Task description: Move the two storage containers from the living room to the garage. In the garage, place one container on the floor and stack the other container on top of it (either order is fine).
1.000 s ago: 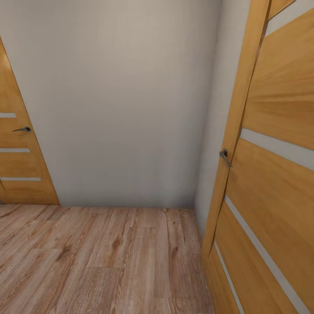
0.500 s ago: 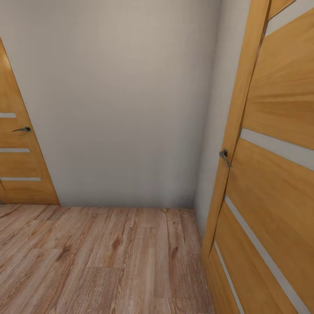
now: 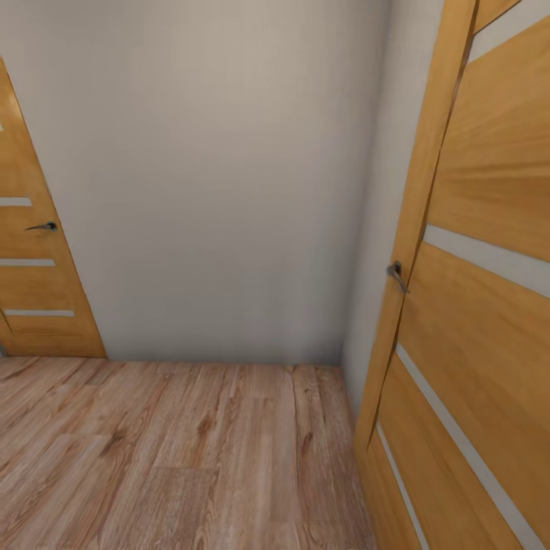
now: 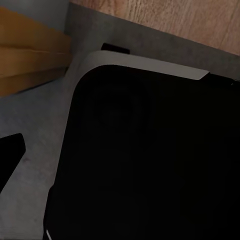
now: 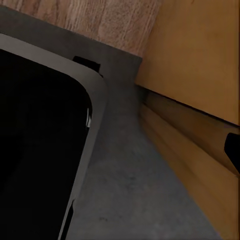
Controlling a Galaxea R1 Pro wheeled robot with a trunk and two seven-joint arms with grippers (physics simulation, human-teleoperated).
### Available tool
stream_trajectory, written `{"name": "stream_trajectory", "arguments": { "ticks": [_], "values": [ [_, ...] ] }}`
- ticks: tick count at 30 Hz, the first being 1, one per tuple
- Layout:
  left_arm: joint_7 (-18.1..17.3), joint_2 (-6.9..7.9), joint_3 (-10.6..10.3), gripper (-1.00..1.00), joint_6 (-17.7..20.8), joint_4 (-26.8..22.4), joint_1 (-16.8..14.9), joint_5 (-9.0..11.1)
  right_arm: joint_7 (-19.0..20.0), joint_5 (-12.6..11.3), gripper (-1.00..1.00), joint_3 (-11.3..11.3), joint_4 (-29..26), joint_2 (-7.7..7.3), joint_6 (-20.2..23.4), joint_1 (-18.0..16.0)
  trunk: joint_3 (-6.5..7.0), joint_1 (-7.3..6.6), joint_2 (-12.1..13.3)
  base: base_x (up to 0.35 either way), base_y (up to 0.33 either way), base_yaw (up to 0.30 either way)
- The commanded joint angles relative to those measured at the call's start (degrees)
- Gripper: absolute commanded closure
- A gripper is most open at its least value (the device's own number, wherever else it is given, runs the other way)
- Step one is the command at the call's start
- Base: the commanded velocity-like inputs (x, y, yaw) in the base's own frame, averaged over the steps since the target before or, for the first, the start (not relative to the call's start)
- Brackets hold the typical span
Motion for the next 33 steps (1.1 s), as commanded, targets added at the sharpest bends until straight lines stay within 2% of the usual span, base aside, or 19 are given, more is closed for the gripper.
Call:
{"name": "stream_trajectory", "arguments": {
  "ticks": [1, 8, 33],
  "values": [
    [0.0, -0.03, 0.4, -1.0, -0.1, 0.0, 0.0, 0.0, 0.0, -0.2, -1.0, 0.3, 0.2, -0.01, -0.4, -0.1, -0.05, 0.0, 0.0, 0.0, 0.0, 0.187],
    [0.0, -0.05, 0.4, -1.0, -0.1, 0.0, 0.0, 0.0, 0.0, -0.1, -1.0, 0.3, 0.2, -0.03, -0.4, -0.1, -0.05, 0.0, 0.0, 0.0, 0.0, 0.21],
    [-0.2, -0.04, 0.3, -1.0, -0.2, 0.0, 0.0, -0.1, 0.0, -0.1, -1.0, 0.4, 0.2, 0.11, -0.4, -0.1, -0.05, 0.0, 0.0, 0.034, -0.023, 0.007]
  ]
}}
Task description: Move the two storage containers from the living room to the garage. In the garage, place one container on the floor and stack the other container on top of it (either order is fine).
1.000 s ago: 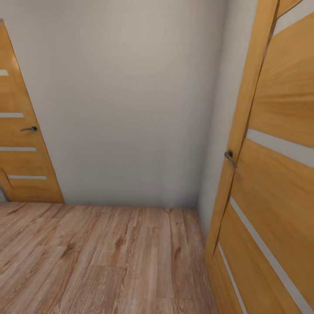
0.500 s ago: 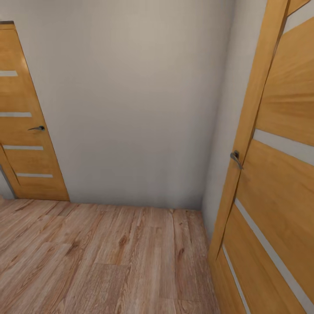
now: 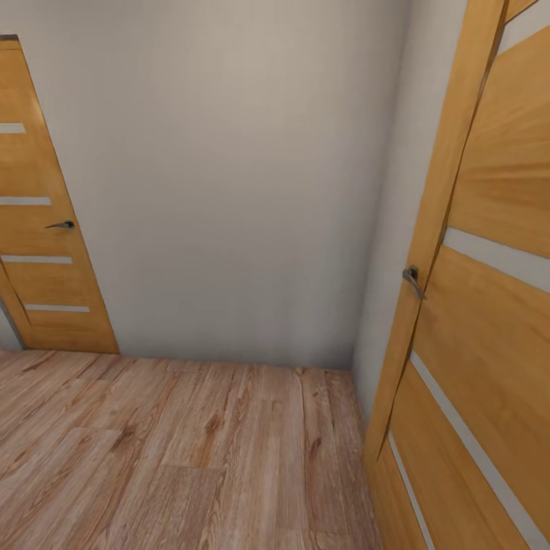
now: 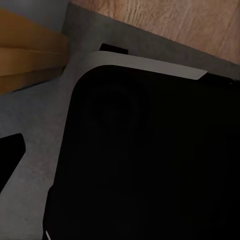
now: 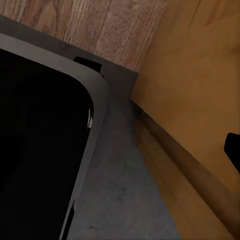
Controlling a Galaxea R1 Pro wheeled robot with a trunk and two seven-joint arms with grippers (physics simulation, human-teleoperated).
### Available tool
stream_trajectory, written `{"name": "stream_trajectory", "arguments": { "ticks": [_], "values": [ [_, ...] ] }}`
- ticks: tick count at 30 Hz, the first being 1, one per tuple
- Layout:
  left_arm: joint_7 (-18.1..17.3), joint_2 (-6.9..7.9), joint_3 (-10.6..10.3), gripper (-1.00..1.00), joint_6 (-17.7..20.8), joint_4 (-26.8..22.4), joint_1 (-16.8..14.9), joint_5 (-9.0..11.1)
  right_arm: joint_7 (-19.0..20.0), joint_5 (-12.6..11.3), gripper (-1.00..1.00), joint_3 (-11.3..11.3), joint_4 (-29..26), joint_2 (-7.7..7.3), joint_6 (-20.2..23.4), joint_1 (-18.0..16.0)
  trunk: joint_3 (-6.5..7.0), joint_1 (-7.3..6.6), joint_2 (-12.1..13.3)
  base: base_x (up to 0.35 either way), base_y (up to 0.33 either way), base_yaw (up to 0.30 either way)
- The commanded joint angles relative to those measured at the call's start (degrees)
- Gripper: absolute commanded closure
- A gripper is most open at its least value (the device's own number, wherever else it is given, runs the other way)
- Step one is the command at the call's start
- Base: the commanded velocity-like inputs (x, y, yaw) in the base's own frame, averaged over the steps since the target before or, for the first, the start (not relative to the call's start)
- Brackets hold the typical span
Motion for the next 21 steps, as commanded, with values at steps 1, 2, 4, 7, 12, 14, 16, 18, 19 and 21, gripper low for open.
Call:
{"name": "stream_trajectory", "arguments": {
  "ticks": [1, 2, 4, 7, 12, 14, 16, 18, 19, 21],
  "values": [
    [0.0, -0.04, 0.3, -1.0, -0.1, 0.0, 0.0, 0.1, 0.0, -0.2, -1.0, 0.3, 0.2, 0.01, -0.3, -0.1, -0.05, 0.0, 0.0, 0.002, -0.002, 0.0],
    [0.0, -0.07, 0.3, -1.0, -0.1, 0.0, 0.0, 0.1, 0.0, -0.2, -1.0, 0.3, 0.2, 0.01, -0.3, -0.1, -0.05, 0.0, 0.0, 0.001, -0.001, 0.0],
    [0.0, -0.03, 0.3, -1.0, 0.0, 0.0, 0.0, 0.1, 0.0, -0.2, -1.0, 0.3, 0.2, 0.01, -0.3, -0.1, -0.05, 0.0, 0.0, 0.121, 0.0, 0.0],
    [-0.1, 0.0, 0.2, -1.0, 0.0, 0.1, 0.0, 0.2, 0.0, -0.1, -1.0, 0.3, 0.2, 0.01, -0.3, -0.1, -0.05, 0.0, 0.0, 0.284, 0.0, 0.0],
    [-0.1, 0.07, 0.2, -1.0, 0.0, 0.1, 0.0, 0.3, 0.0, -0.1, -1.0, 0.3, 0.2, -0.03, -0.3, -0.1, -0.05, 0.0, 0.0, 0.319, 0.0, 0.0],
    [-0.1, 0.08, 0.2, -1.0, 0.1, 0.1, 0.0, 0.3, 0.0, -0.1, -1.0, 0.3, 0.2, -0.02, -0.3, -0.1, -0.05, 0.0, 0.0, 0.321, 0.0, 0.0],
    [-0.1, 0.08, 0.2, -1.0, 0.1, 0.2, 0.0, 0.3, 0.0, 0.1, -1.0, 0.4, 0.2, 0.02, -0.3, -0.1, -0.05, 0.0, 0.0, 0.321, 0.0, 0.0],
    [-0.1, 0.08, 0.2, -1.0, 0.1, 0.2, 0.0, 0.3, 0.0, 0.2, -1.0, 0.4, 0.2, 0.06, -0.3, -0.1, -0.05, 0.0, 0.0, 0.321, 0.0, 0.0],
    [-0.1, 0.08, 0.2, -1.0, 0.1, 0.2, 0.0, 0.3, 0.0, 0.2, -1.0, 0.4, 0.2, 0.04, -0.3, -0.1, -0.05, 0.0, 0.0, 0.322, 0.0, 0.0],
    [-0.1, 0.08, 0.2, -1.0, 0.1, 0.2, 0.0, 0.3, 0.0, 0.3, -1.0, 0.4, 0.2, 0.02, -0.3, -0.1, -0.05, 0.0, 0.0, 0.322, 0.0, 0.0]
  ]
}}
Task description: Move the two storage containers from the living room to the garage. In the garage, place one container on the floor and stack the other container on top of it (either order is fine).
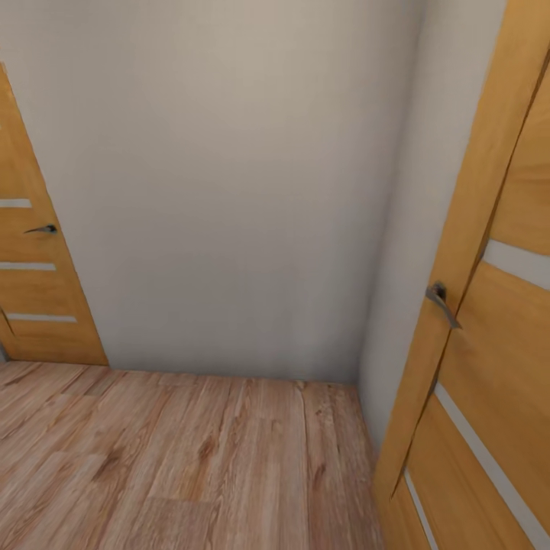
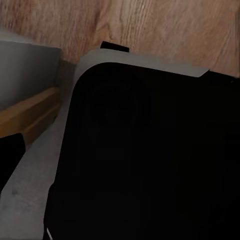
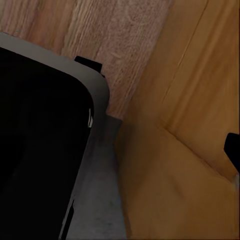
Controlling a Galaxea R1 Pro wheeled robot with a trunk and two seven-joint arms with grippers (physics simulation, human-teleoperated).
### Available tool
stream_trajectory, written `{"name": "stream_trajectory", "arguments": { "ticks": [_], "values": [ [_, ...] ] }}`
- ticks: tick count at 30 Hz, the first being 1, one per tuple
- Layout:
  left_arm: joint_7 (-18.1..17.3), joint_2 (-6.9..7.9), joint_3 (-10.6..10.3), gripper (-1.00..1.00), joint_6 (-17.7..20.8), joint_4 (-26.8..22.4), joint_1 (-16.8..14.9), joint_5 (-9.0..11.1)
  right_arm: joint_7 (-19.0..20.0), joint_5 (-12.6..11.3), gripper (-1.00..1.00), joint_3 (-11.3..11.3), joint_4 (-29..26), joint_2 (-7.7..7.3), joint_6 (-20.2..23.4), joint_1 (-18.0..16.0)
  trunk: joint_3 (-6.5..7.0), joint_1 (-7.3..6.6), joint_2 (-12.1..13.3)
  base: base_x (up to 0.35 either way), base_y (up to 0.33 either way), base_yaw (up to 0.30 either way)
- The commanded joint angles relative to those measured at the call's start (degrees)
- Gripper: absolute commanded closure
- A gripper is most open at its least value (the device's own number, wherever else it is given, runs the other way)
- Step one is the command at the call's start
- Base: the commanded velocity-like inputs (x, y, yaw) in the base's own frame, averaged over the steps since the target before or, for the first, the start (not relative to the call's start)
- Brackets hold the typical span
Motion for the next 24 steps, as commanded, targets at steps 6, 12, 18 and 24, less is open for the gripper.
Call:
{"name": "stream_trajectory", "arguments": {
  "ticks": [6, 12, 18, 24],
  "values": [
    [0.0, -0.02, 0.3, -1.0, -0.1, 0.0, 0.0, 0.1, 0.0, 0.0, -1.0, 0.3, 0.2, -0.16, -0.3, -0.1, -0.05, 0.03, 0.0, 0.322, 0.0, 0.0],
    [0.0, -0.02, 0.3, -1.0, -0.1, 0.0, 0.0, 0.1, 0.0, 0.0, -1.0, 0.3, 0.2, -0.17, -0.4, -0.1, -0.05, 0.03, 0.0, 0.321, 0.0, 0.0],
    [0.0, -0.02, 0.3, -1.0, -0.1, 0.0, 0.0, 0.1, -0.1, -0.1, -1.0, 0.3, 0.2, 0.04, -0.3, -0.1, -0.05, 0.03, 0.0, 0.322, 0.0, 0.0],
    [0.0, -0.02, 0.3, -1.0, -0.1, 0.0, 0.0, 0.1, -0.1, -0.1, -1.0, 0.3, 0.2, 0.32, -0.3, -0.1, -0.05, 0.03, 0.0, 0.322, 0.0, 0.0]
  ]
}}
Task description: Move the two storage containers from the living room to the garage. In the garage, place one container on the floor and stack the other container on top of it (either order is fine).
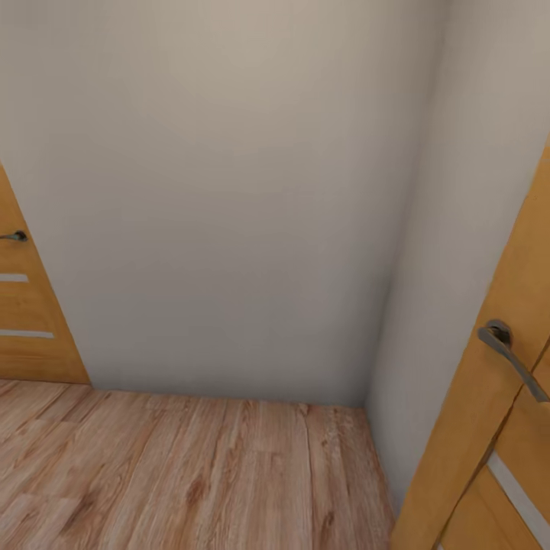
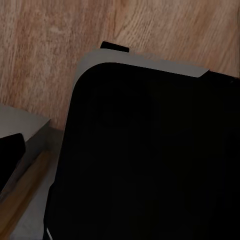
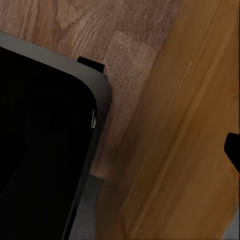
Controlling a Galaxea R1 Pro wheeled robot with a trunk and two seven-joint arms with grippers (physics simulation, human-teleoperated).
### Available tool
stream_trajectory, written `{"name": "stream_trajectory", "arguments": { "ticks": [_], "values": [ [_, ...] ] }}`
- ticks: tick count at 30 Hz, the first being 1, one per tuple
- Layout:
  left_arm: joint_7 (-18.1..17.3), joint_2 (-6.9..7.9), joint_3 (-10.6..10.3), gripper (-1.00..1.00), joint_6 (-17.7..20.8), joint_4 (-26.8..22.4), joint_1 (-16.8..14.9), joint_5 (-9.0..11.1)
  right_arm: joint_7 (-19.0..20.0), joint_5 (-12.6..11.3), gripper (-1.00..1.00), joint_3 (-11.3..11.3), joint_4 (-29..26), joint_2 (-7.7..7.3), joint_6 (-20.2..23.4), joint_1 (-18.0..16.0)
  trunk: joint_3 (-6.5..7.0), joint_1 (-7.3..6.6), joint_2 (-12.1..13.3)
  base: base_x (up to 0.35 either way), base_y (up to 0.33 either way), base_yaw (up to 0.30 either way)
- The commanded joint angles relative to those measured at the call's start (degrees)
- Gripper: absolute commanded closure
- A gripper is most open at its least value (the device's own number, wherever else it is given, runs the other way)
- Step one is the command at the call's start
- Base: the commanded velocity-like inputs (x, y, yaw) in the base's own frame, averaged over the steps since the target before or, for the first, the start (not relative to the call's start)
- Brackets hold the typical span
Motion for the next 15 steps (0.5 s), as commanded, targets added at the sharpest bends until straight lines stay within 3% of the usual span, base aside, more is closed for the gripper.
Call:
{"name": "stream_trajectory", "arguments": {
  "ticks": [1, 5, 15],
  "values": [
    [0.0, -0.02, 0.3, -1.0, -0.1, 0.0, 0.0, 0.1, 0.0, -0.1, -1.0, 0.3, 0.2, 0.0, -0.3, -0.1, -0.05, 0.03, 0.0, 0.322, 0.0, 0.009],
    [0.0, -0.02, 0.3, -1.0, -0.1, 0.0, 0.0, 0.1, 0.0, -0.1, -1.0, 0.3, 0.2, 0.02, -0.3, -0.1, -0.05, 0.03, 0.0, 0.322, 0.0, 0.151],
    [0.0, -0.04, 0.3, -1.0, 0.2, 0.0, 0.0, 0.1, 0.0, -0.1, -1.0, 0.4, 0.2, 0.2, -0.4, -0.1, -0.05, 0.03, 0.0, 0.322, 0.0, 0.259]
  ]
}}
